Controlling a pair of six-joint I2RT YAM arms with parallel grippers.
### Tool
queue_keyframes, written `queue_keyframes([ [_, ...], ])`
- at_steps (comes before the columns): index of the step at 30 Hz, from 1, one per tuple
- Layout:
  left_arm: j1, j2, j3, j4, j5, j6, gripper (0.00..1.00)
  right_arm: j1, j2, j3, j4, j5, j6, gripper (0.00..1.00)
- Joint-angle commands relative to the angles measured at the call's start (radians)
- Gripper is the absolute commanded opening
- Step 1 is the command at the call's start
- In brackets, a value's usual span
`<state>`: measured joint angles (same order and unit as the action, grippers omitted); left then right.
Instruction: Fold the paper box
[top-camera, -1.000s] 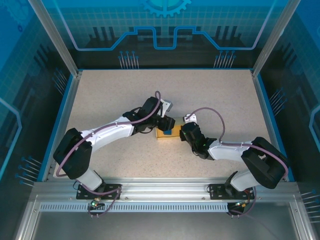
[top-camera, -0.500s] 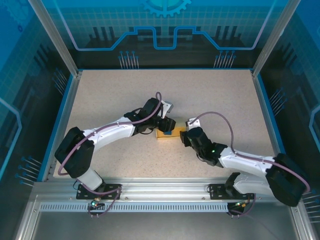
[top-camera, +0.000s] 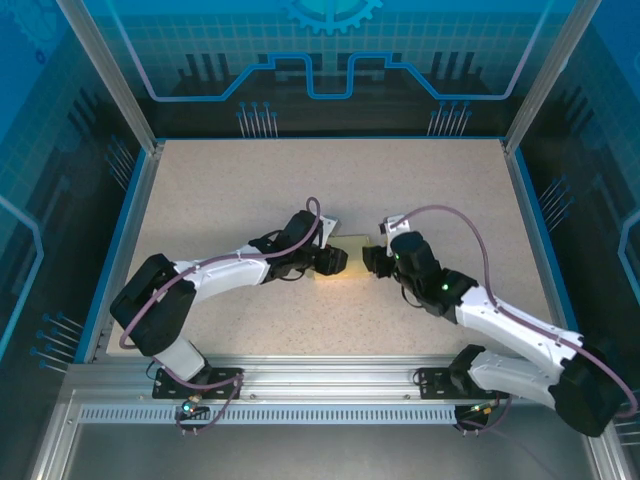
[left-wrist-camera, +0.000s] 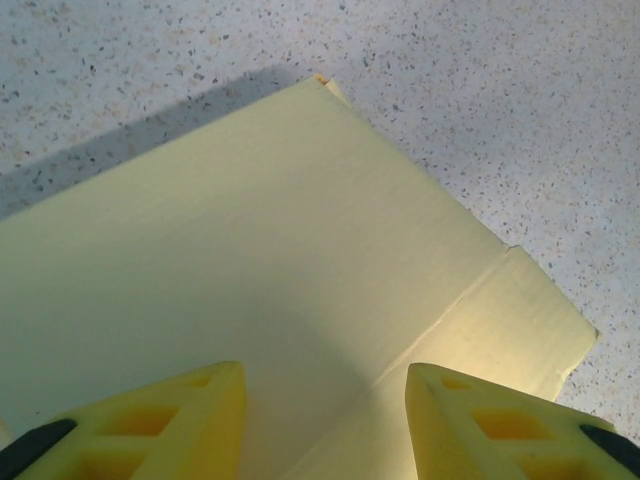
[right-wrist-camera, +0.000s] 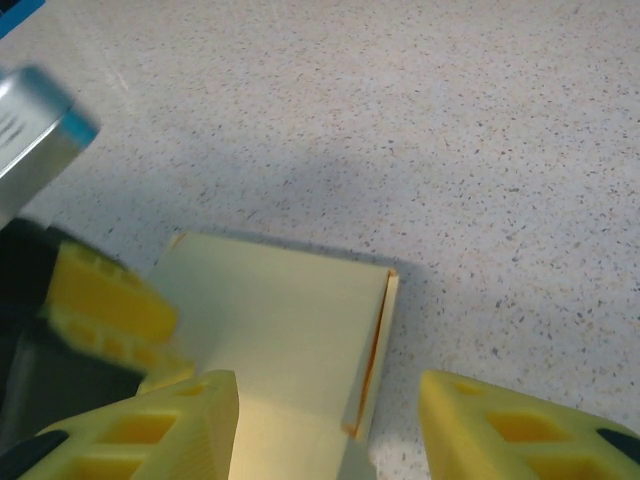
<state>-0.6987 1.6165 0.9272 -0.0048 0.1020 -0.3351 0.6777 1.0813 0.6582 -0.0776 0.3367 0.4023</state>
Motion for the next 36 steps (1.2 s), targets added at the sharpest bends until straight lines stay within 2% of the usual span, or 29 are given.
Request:
queue_keyframes([
  [1, -0.007, 0.014, -0.027, 0.053, -0.008, -0.034, 0.48, -0.073, 0.106, 0.068, -0.054, -0.13, 0.022, 0.51],
  [11, -0.012, 0.039, -0.049, 0.092, -0.005, -0.053, 0.48, -0.148, 0.377, 0.126, -0.013, -0.226, 0.035, 0.54],
  [22, -0.019, 0.114, -0.071, 0.139, 0.004, -0.082, 0.49, -0.18, 0.488, 0.107, -0.003, -0.245, 0.018, 0.54],
  [28, -0.019, 0.07, -0.045, 0.111, -0.023, -0.063, 0.52, -0.184, 0.476, 0.16, -0.051, -0.257, -0.03, 0.53],
  [36, -0.006, -0.025, -0.008, 0.07, -0.1, -0.004, 0.61, -0.152, 0.316, 0.195, -0.17, -0.21, -0.108, 0.56],
])
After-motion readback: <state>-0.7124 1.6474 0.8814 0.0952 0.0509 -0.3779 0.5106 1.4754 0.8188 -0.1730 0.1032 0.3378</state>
